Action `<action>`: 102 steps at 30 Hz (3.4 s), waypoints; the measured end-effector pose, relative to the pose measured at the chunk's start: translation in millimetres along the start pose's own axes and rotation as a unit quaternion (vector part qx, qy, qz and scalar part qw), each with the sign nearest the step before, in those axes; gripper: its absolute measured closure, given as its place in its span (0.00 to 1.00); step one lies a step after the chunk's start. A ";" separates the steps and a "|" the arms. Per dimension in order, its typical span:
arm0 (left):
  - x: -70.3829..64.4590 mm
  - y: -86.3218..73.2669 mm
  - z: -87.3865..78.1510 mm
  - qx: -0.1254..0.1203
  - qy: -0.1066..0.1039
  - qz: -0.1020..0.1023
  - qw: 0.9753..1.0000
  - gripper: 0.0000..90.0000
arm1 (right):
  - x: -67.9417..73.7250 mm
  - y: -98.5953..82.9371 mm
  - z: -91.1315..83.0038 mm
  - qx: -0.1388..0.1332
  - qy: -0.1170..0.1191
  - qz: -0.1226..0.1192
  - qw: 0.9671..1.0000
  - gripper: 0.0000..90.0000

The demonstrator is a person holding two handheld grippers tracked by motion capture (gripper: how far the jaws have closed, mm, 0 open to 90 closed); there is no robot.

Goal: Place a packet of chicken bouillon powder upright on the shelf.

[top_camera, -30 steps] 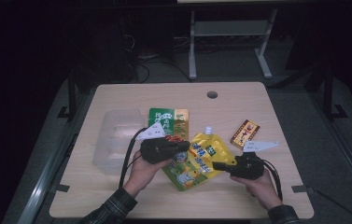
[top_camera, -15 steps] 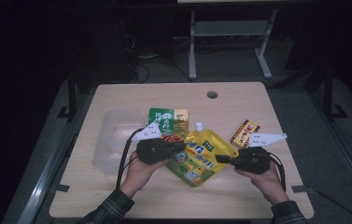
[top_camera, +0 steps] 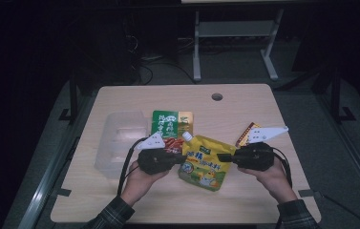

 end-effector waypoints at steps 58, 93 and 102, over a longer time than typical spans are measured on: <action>-51.3 -63.1 -14.6 0.075 -0.018 0.065 0.995 0.19 | 23.3 135.7 111.5 -0.034 0.024 -0.037 0.998 0.97; -50.4 -66.2 -13.2 0.094 -0.014 0.072 0.993 0.19 | 47.4 152.9 229.9 -0.023 0.067 -0.039 0.997 0.97; -51.0 -66.1 -13.2 0.093 -0.015 0.074 0.993 0.19 | 43.9 142.8 236.5 -0.020 0.069 -0.036 0.997 0.97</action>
Point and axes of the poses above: each handheld gripper's, and its own axes: z roughly forward along the jaws, y roughly out of its top, x roughly to its left, the point moved 3 cm from there along z, roughly forward along the jaws, and after that the axes turned 6 degrees about z, right-handed, at the moved point
